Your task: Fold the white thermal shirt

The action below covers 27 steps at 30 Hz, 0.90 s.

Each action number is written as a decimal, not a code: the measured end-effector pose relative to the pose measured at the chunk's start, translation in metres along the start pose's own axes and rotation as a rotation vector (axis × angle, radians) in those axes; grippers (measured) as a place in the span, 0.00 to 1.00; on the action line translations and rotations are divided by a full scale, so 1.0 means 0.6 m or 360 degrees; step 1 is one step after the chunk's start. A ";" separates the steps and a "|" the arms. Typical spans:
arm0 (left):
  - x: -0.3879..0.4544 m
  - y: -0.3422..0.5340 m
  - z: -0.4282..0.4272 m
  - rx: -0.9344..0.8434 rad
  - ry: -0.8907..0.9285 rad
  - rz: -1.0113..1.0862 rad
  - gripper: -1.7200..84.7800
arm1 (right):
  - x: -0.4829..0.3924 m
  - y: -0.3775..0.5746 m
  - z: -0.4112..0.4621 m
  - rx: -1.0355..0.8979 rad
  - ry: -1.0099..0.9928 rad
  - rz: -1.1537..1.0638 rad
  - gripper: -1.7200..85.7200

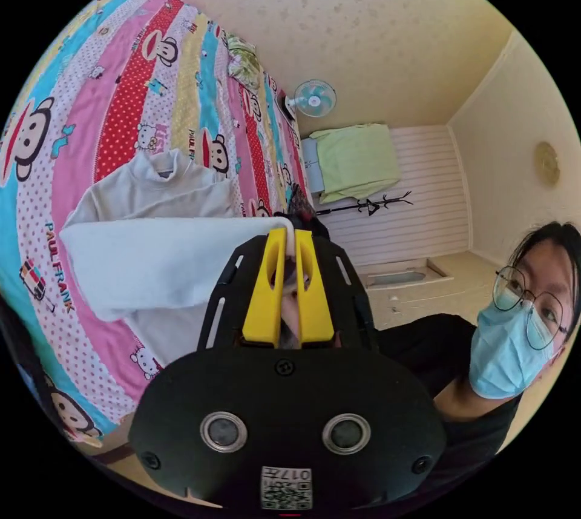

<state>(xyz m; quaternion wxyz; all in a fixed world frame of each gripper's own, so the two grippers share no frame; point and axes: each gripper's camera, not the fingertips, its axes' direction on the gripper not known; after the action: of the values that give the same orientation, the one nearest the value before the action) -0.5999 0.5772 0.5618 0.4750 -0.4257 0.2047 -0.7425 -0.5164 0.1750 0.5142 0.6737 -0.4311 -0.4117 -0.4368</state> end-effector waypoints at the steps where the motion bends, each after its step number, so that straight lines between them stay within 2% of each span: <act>1: -0.026 -0.041 0.070 -0.0020 0.0066 -0.0011 0.07 | 0.036 0.014 -0.018 0.0022 0.0010 0.0074 0.03; 3: -0.080 -0.096 0.166 0.0033 0.0123 -0.0008 0.10 | 0.087 0.031 -0.041 0.0030 0.0003 0.0167 0.04; 7: -0.254 -0.144 0.353 -0.0208 0.0069 -0.0312 0.17 | 0.174 0.057 -0.088 0.0084 -0.0100 0.0288 0.07; 9: -0.277 -0.107 0.353 -0.0049 0.0242 -0.0265 0.09 | 0.194 0.056 -0.104 0.0123 -0.0186 0.0294 0.11; 11: -0.278 -0.067 0.330 0.0077 0.0279 -0.0206 0.07 | 0.201 0.036 -0.115 0.0156 -0.0356 0.0222 0.15; 13: -0.284 -0.021 0.298 0.0036 -0.0039 -0.0303 0.14 | 0.193 0.009 -0.115 0.0161 -0.0454 0.0148 0.17; 15: -0.293 0.022 0.269 0.0046 -0.0273 -0.0395 0.16 | 0.177 -0.022 -0.111 0.0189 -0.0473 0.0087 0.18; 18: -0.311 0.099 0.230 0.0105 -0.0370 -0.0414 0.12 | 0.152 -0.085 -0.083 0.0123 -0.0442 -0.0010 0.17; 21: -0.342 0.186 0.203 0.0073 -0.0423 -0.0502 0.10 | 0.109 -0.147 -0.044 -0.0223 -0.0523 -0.0214 0.08; 22: -0.353 0.227 0.187 0.0062 -0.0473 -0.0551 0.10 | 0.087 -0.158 -0.049 -0.0304 -0.0400 -0.0245 0.07; 23: -0.357 0.247 0.178 0.0063 -0.0508 -0.0575 0.10 | 0.067 -0.160 -0.074 -0.0264 -0.0178 -0.0267 0.06; 25: -0.367 0.326 0.139 0.0127 -0.0707 -0.0657 0.09 | 0.050 -0.157 -0.117 -0.0151 0.0071 -0.0298 0.06; 27: -0.370 0.372 0.116 0.0192 -0.0889 -0.0681 0.09 | 0.050 -0.156 -0.142 -0.0083 0.0063 -0.0354 0.06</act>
<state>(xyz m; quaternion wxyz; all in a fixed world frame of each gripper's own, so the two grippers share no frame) -0.3825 0.6756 0.3454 0.3708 -0.6166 -0.0710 -0.6909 -0.5815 0.0650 0.5383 0.6175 -0.3916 -0.4322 -0.5278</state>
